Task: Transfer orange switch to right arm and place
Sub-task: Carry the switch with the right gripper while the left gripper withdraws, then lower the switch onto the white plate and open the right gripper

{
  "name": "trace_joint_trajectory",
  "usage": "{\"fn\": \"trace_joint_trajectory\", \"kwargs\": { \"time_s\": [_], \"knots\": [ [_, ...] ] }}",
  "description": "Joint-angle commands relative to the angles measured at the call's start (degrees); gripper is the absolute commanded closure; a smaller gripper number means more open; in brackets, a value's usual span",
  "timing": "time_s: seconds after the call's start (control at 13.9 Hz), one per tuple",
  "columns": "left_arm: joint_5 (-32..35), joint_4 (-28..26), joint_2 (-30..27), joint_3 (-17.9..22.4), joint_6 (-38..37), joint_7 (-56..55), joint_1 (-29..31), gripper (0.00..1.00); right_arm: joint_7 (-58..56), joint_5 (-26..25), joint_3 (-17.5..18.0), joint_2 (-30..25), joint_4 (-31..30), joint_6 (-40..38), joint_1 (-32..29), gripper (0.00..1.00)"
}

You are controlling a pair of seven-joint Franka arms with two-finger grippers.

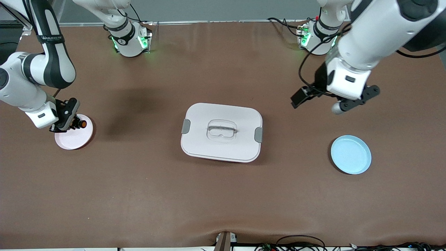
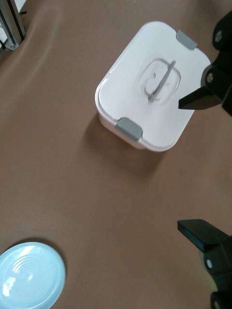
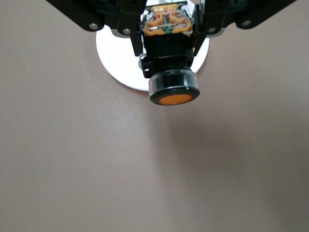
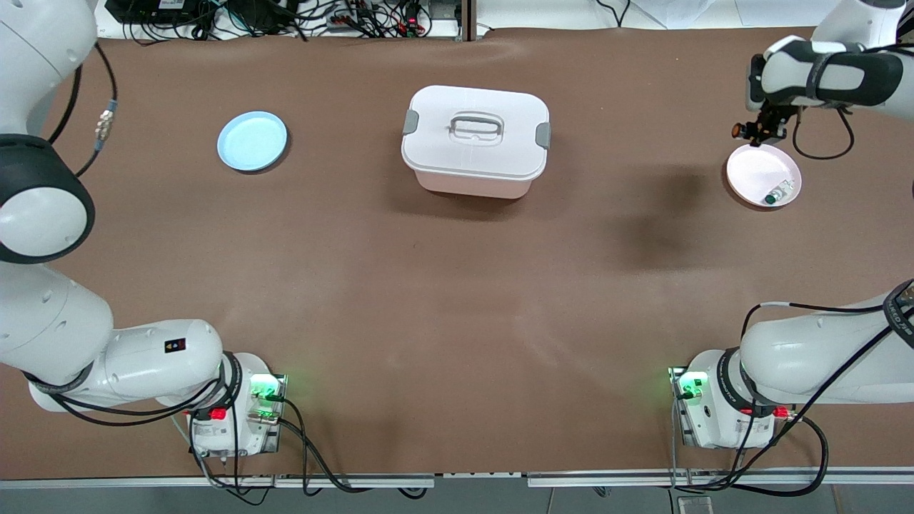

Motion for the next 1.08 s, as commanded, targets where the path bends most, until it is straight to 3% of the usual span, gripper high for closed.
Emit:
{"fn": "trace_joint_trajectory", "kwargs": {
  "time_s": [0.0, 0.36, 0.72, 1.01],
  "knots": [
    [1.88, -0.66, -2.94, -0.34, -1.92, 11.46, 4.37, 0.0, -0.88, -4.52, 0.98, 2.87, -0.24, 2.94, -2.01, 1.0],
    [3.91, -0.83, -3.03, -0.34, -2.62, 28.87, 10.78, 0.0, -4.01, -7.16, 0.98, 7.61, -3.32, 12.87, -5.43, 1.0],
    [3.91, -2.06, -2.94, -0.42, -2.19, 37.07, 16.06, 0.0, -7.55, -7.17, 1.07, 14.91, -3.14, 22.36, -9.3, 1.0],
    [3.91, -3.47, -3.03, -0.34, -0.96, 42.0, 18.44, 0.0, -8.7, -7.17, 1.16, 16.24, -2.7, 22.55, -9.4, 1.0]
  ]
}}
